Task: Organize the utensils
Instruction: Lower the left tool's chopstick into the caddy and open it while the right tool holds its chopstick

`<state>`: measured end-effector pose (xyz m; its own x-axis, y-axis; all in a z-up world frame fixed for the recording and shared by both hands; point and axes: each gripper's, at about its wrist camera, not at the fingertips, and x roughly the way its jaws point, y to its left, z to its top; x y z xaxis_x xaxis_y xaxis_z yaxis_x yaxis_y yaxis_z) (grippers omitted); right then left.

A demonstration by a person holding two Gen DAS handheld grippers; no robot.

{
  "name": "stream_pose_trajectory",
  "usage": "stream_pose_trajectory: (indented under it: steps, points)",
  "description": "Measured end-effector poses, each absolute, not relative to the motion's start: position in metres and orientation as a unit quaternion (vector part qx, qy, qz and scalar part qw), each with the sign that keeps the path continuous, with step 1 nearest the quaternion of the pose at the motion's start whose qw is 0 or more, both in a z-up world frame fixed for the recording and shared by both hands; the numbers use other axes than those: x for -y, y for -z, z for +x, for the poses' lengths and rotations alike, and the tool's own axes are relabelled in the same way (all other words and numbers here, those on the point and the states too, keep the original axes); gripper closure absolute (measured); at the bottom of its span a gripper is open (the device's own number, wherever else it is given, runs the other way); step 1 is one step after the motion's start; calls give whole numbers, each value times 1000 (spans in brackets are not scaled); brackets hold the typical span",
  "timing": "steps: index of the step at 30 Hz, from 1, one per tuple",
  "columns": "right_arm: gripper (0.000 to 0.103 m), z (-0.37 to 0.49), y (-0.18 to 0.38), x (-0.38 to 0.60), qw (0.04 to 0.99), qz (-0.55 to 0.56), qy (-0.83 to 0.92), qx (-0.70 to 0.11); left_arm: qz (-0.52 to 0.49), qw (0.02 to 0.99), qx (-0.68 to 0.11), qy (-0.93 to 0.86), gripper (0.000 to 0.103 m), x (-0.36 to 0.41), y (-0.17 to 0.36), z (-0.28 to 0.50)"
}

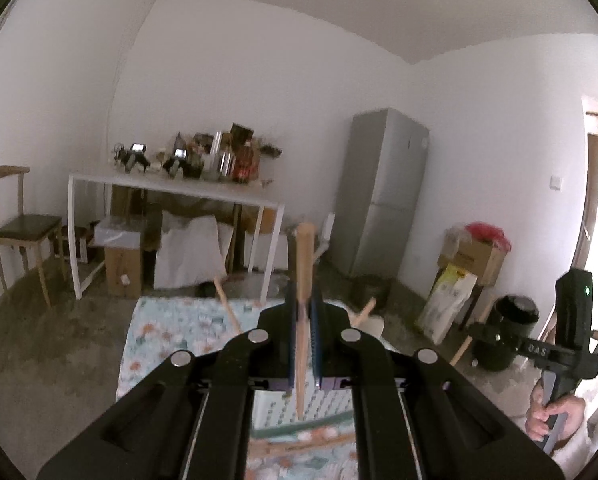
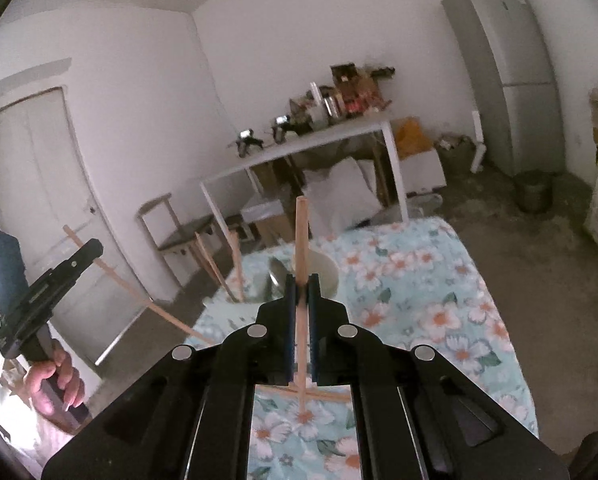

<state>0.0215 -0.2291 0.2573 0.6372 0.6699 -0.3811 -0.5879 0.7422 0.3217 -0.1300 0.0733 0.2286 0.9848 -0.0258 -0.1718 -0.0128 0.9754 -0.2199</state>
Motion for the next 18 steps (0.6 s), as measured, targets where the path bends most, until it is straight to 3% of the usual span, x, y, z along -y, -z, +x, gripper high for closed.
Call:
stream_pose_trajectory:
  steps: [10, 18]
  points:
    - [99, 7, -306, 227, 896, 101, -398, -172, -111, 994, -10, -5, 98, -93, -287, -109]
    - [99, 26, -314, 215, 893, 125, -407, -144, -80, 994, -71, -38, 98, -77, -241, -42]
